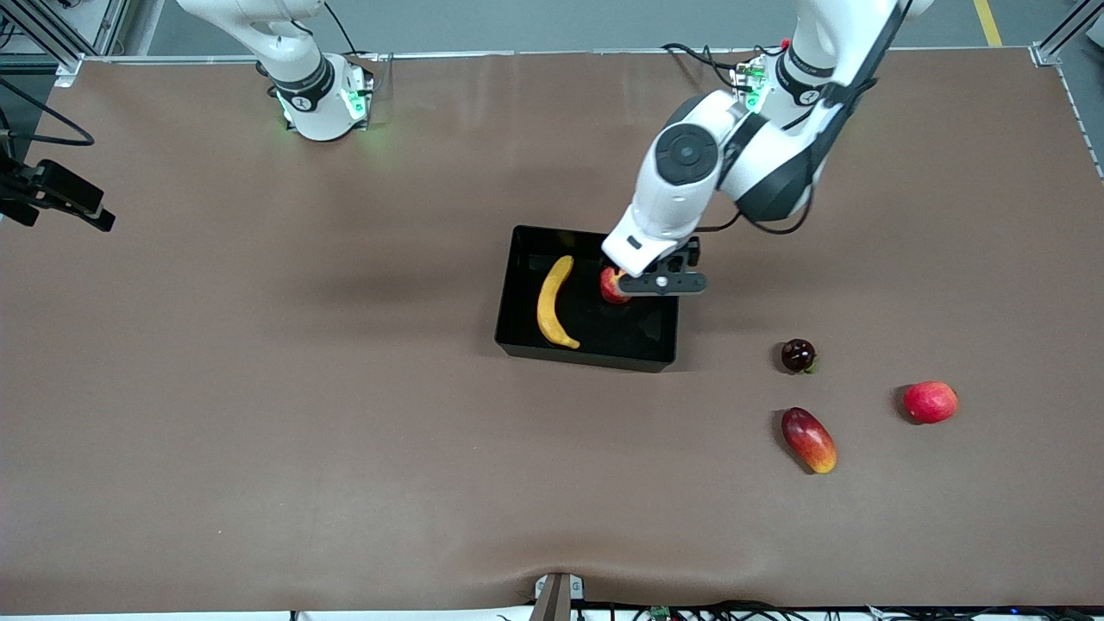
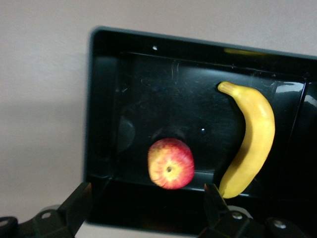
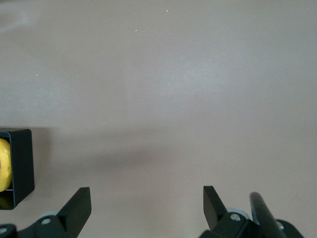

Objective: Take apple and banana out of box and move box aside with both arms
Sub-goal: 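Lower the left gripper and grasp the red apple in the box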

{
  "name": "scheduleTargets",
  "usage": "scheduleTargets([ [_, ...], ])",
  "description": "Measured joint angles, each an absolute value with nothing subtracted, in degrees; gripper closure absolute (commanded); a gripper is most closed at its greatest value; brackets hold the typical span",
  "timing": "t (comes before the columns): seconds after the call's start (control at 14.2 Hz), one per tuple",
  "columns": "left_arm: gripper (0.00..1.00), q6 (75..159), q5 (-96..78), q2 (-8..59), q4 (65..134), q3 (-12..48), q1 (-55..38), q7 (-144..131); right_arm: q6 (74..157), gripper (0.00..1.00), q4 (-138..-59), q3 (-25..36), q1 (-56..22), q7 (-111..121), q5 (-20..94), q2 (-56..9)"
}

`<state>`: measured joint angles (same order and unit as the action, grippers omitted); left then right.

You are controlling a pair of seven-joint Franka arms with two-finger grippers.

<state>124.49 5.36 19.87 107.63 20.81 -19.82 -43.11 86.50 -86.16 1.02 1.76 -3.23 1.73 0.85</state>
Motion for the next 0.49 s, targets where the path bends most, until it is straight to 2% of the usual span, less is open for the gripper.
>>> scheduleTargets([
  [0.49,0.00,131.72,14.52,30.05,107.74,20.81,-23.30,-53.58,86.50,0.00,-86.16,1.04,1.78,-3.23,1.73,0.85],
])
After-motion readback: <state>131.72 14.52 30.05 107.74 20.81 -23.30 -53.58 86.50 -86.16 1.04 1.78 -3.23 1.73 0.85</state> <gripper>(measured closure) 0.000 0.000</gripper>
